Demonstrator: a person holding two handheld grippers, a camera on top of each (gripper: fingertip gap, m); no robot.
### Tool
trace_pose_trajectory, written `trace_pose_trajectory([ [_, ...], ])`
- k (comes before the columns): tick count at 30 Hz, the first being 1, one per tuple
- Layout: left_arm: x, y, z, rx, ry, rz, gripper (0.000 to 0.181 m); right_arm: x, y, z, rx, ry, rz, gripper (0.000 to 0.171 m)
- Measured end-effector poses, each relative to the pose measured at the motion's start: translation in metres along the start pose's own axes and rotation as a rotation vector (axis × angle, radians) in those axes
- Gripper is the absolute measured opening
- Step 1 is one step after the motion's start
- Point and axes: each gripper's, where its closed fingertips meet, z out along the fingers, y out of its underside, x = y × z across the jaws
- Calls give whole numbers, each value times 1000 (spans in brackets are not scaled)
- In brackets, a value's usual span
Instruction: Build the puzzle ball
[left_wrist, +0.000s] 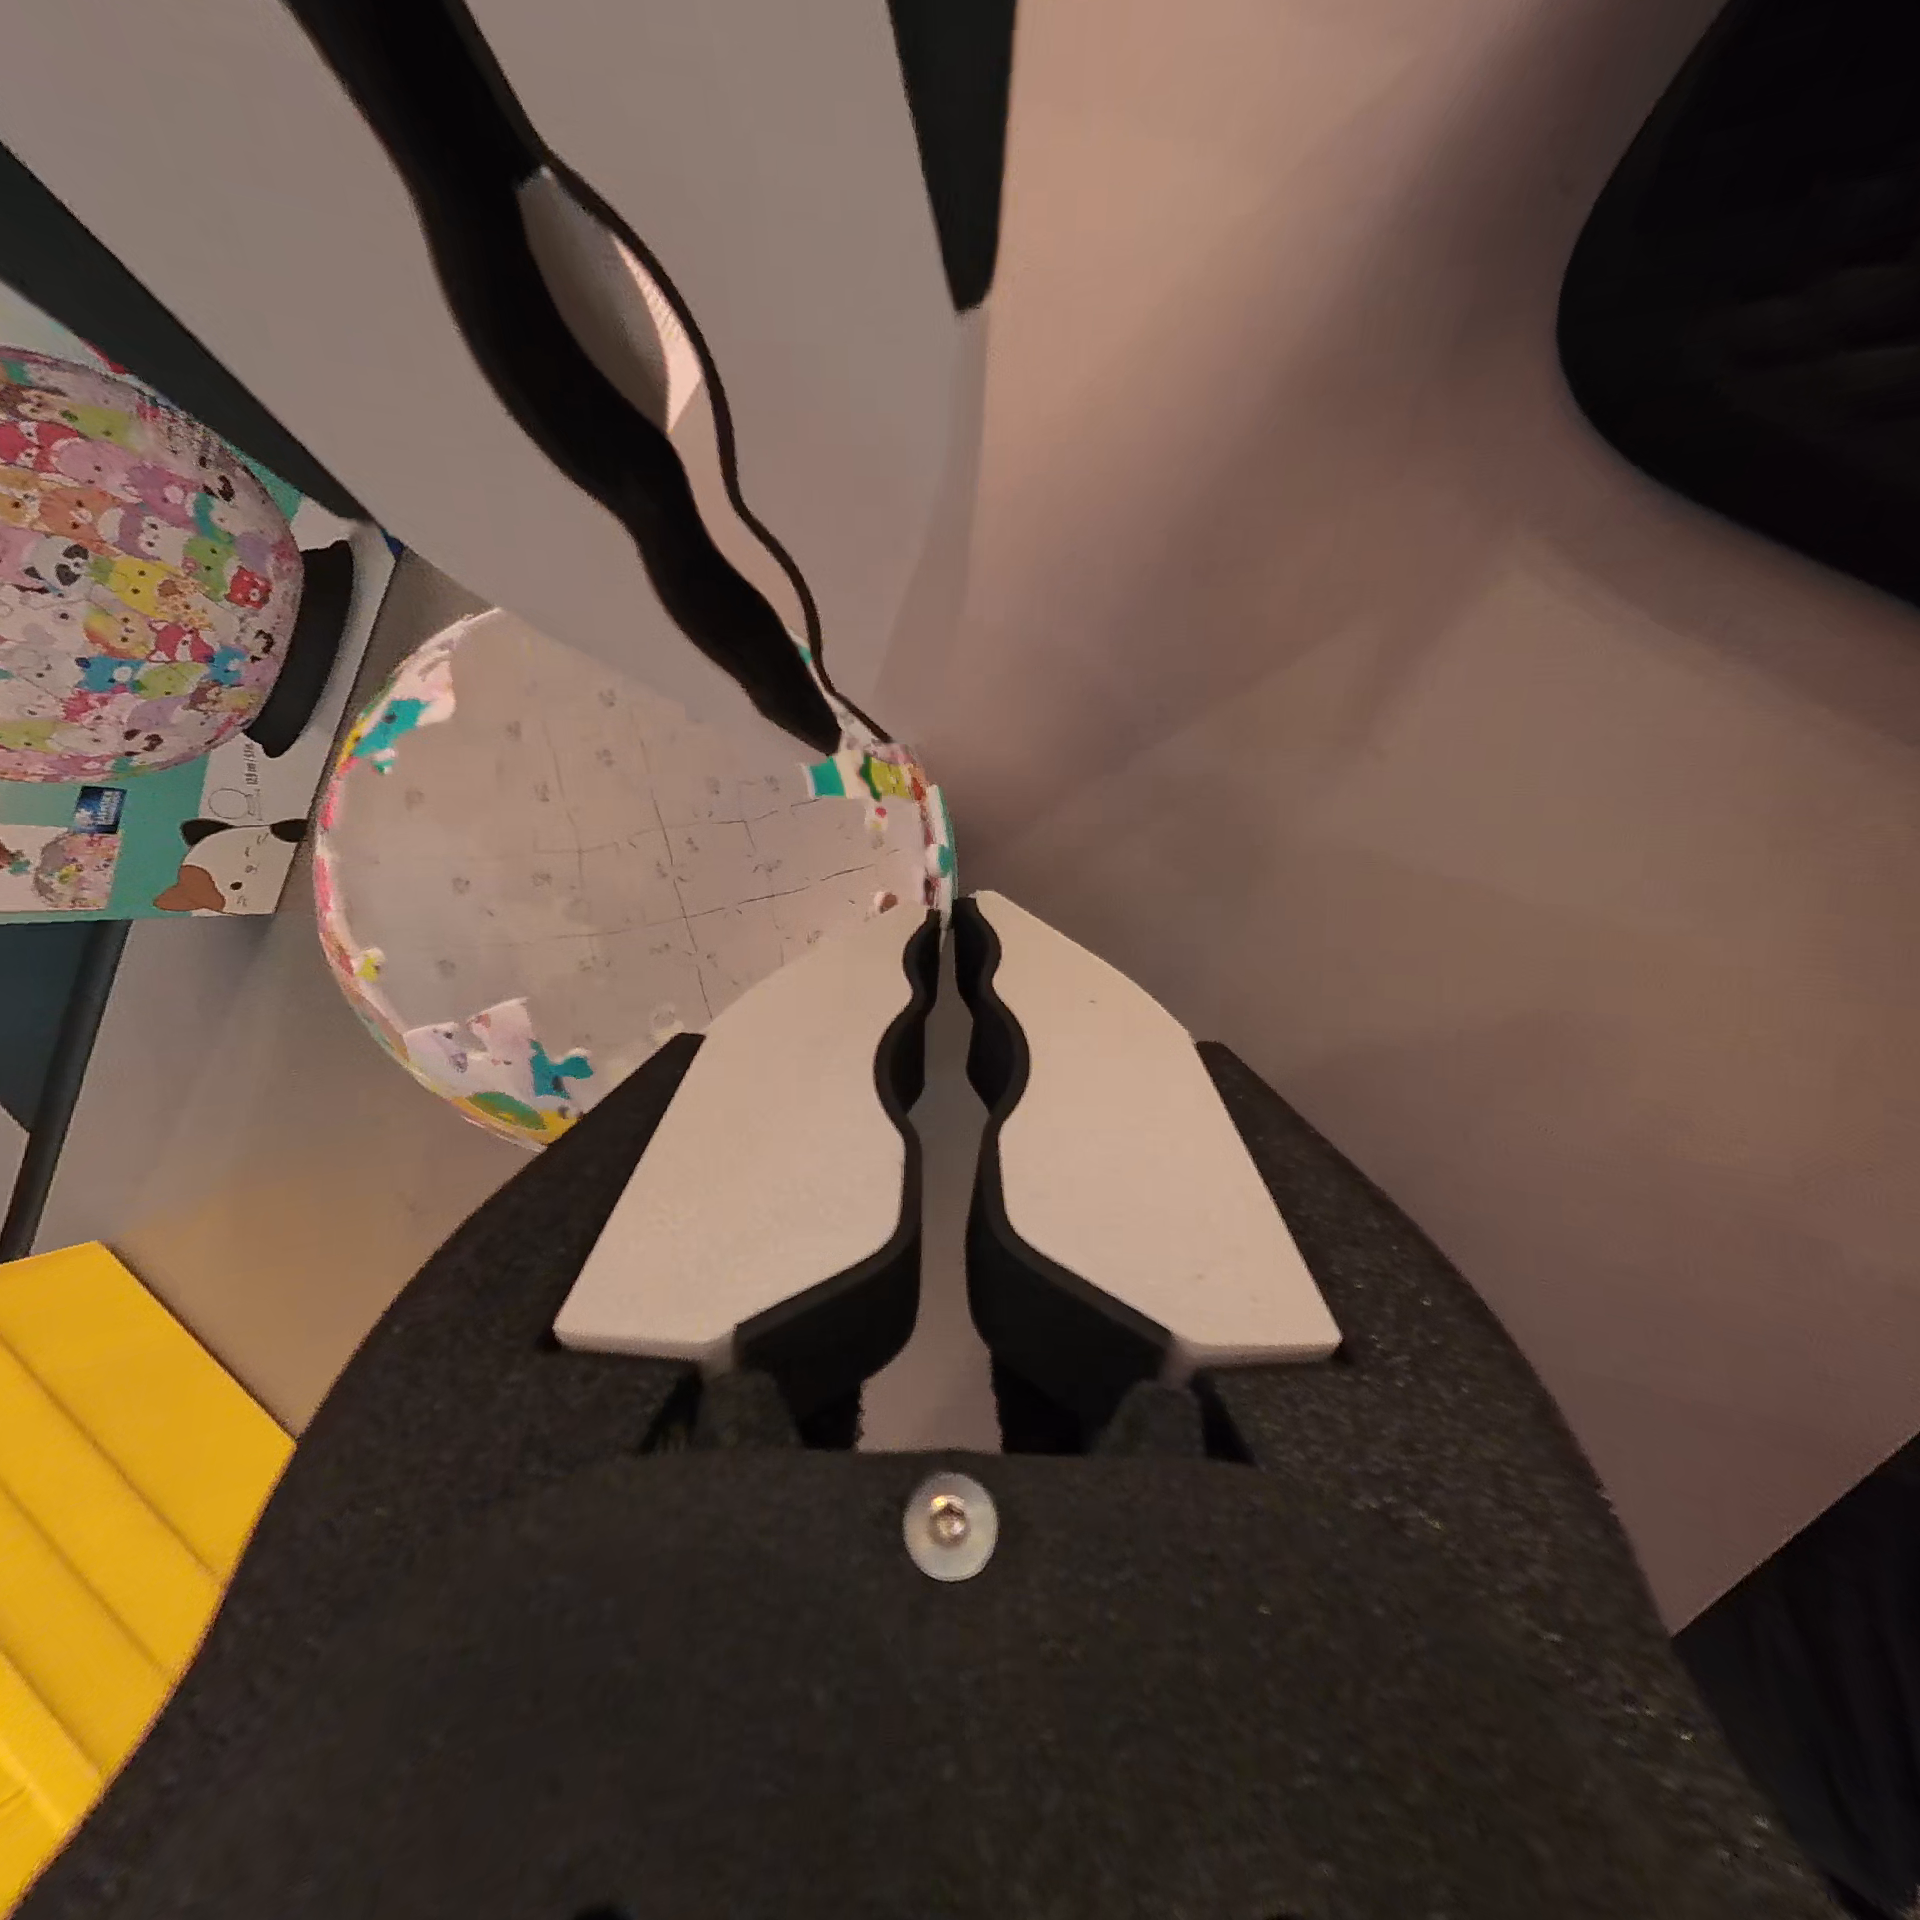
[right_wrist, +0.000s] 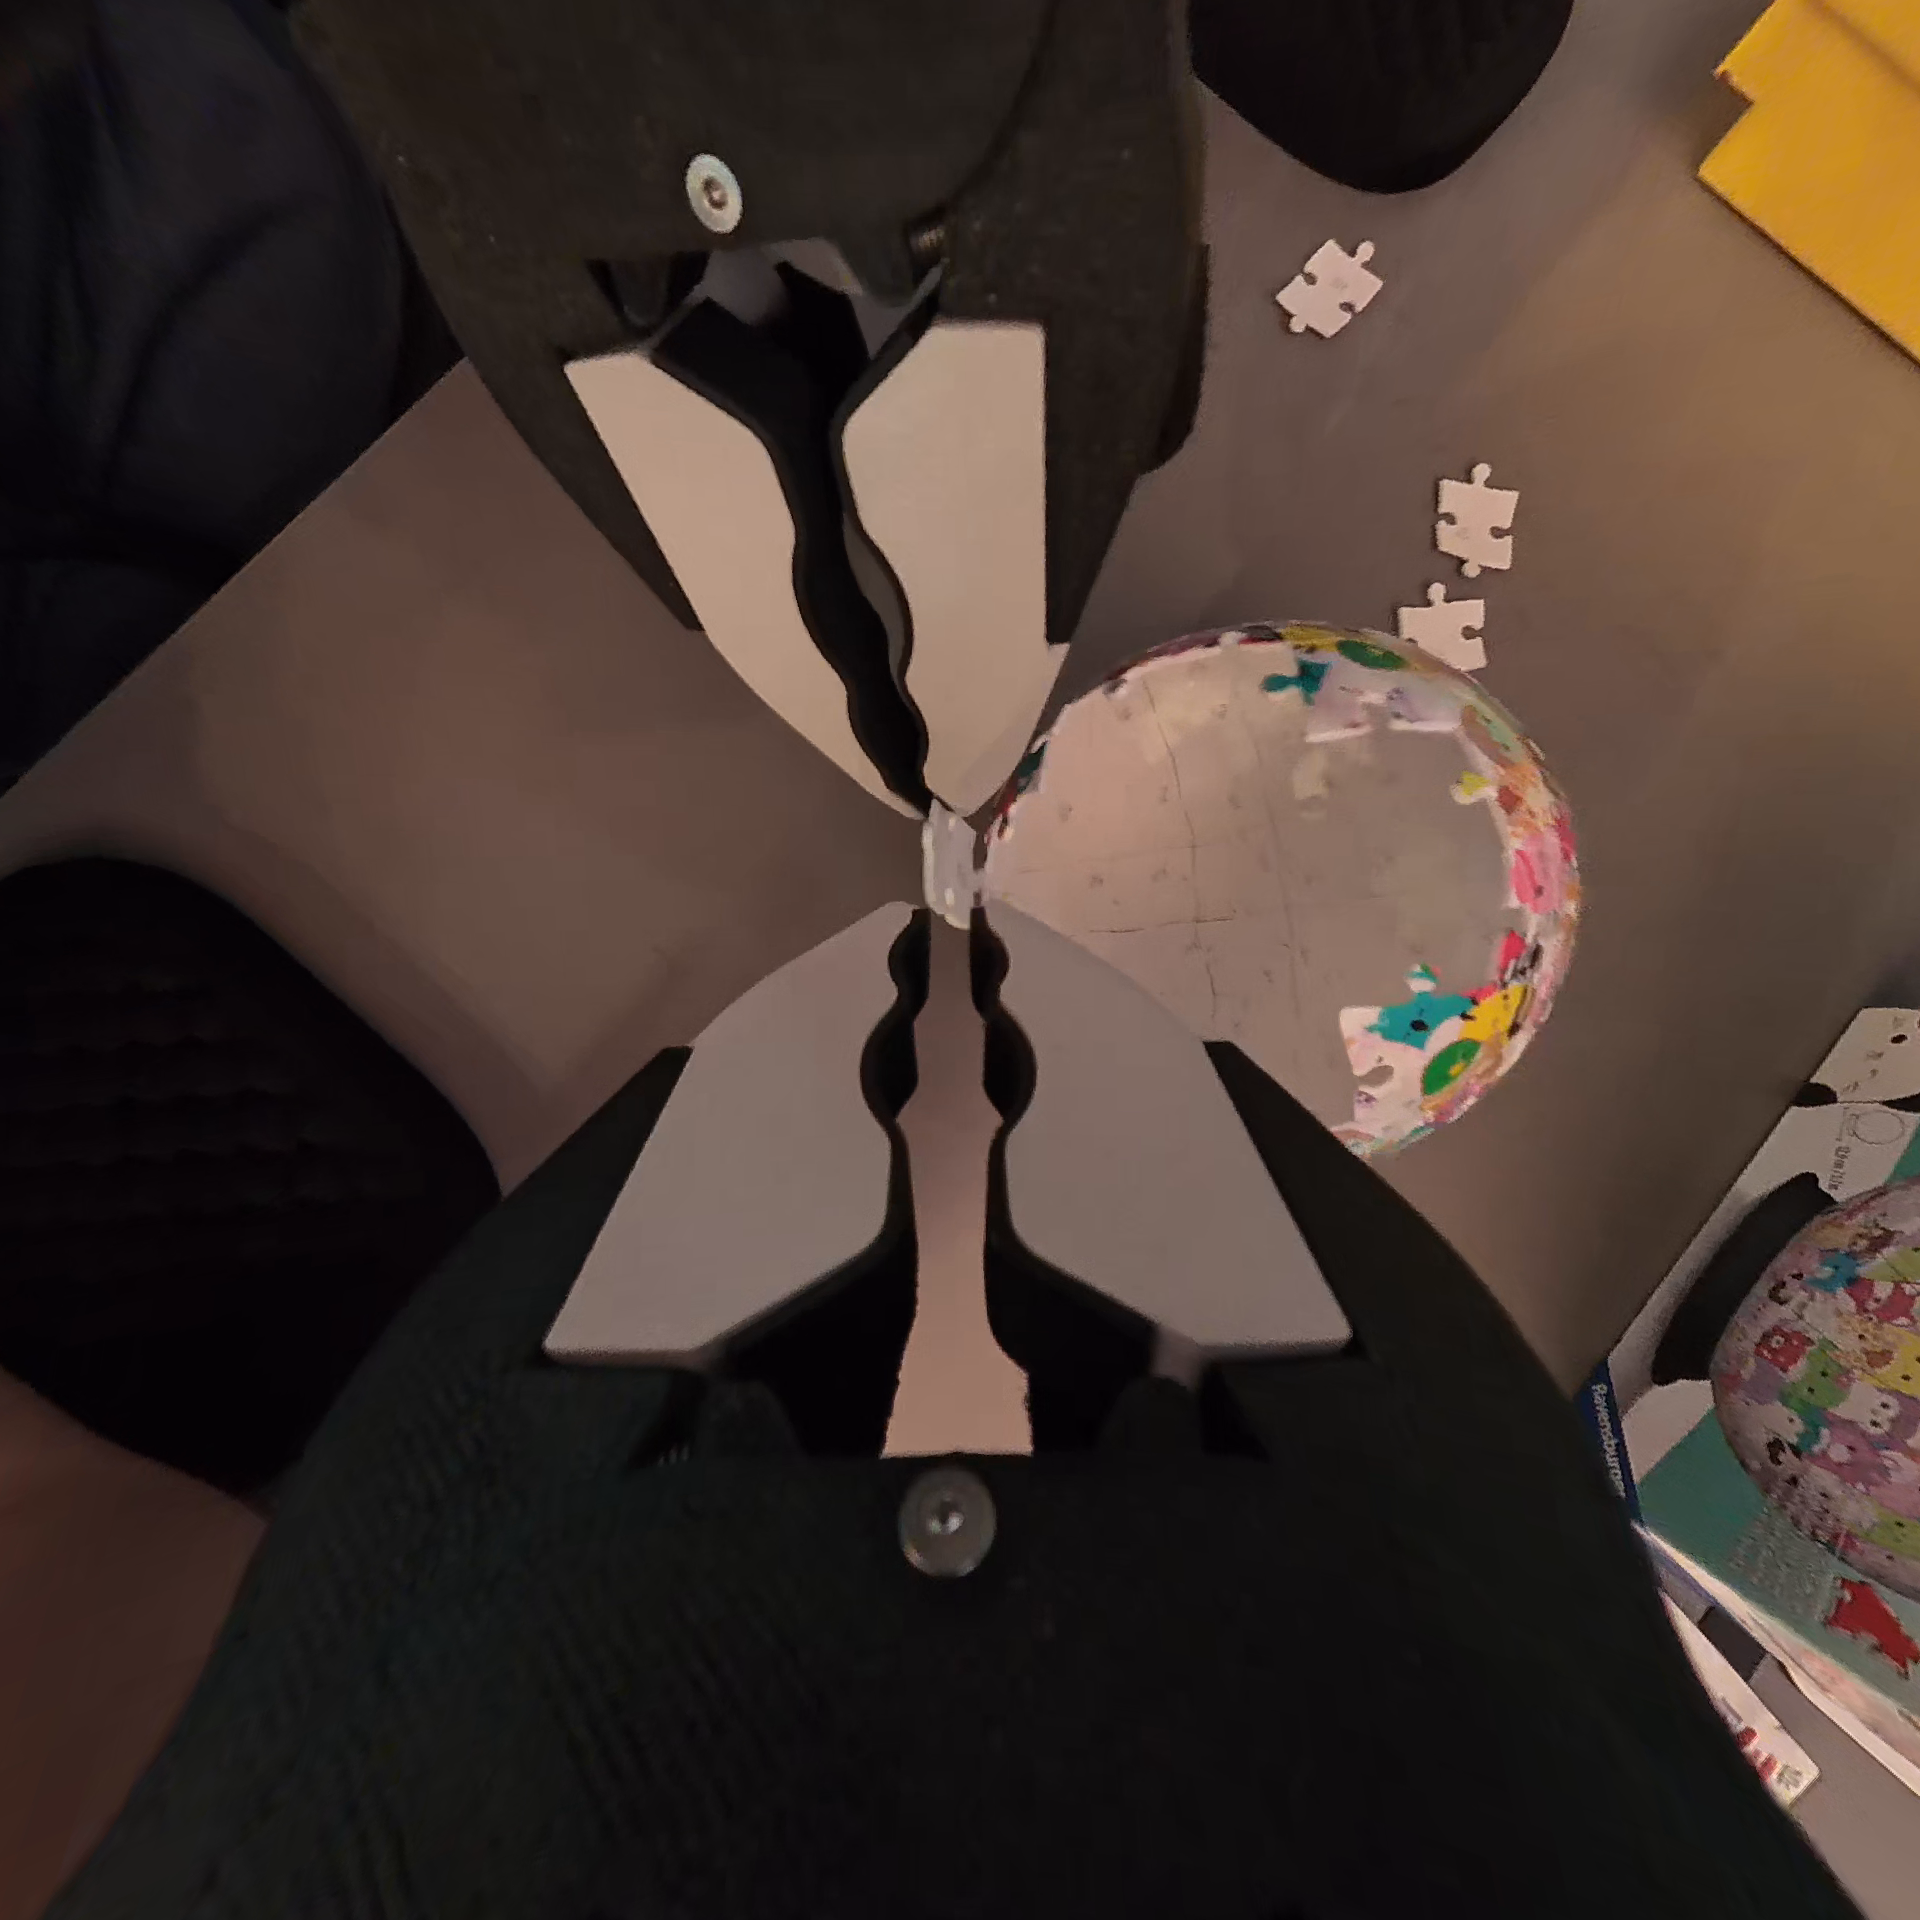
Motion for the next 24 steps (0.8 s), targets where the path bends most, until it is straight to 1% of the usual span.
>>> trace_pose_trajectory([
  [11, 1, 3, -1, -12, 18, -32, 2, 0, 4, 2, -9, -17, 13, 8],
  [18, -2, 4, -1, -24, 54, -108, 2, -2, 5, 3, -8, -33, 18, 8],
  [23, -7, 5, -1, -47, 13, -90, 3, -3, 4, 5, -5, -40, 11, 9],
  [24, -7, 5, -1, -52, 8, -88, 3, -4, 2, 5, 8, -49, 9, 12],
])
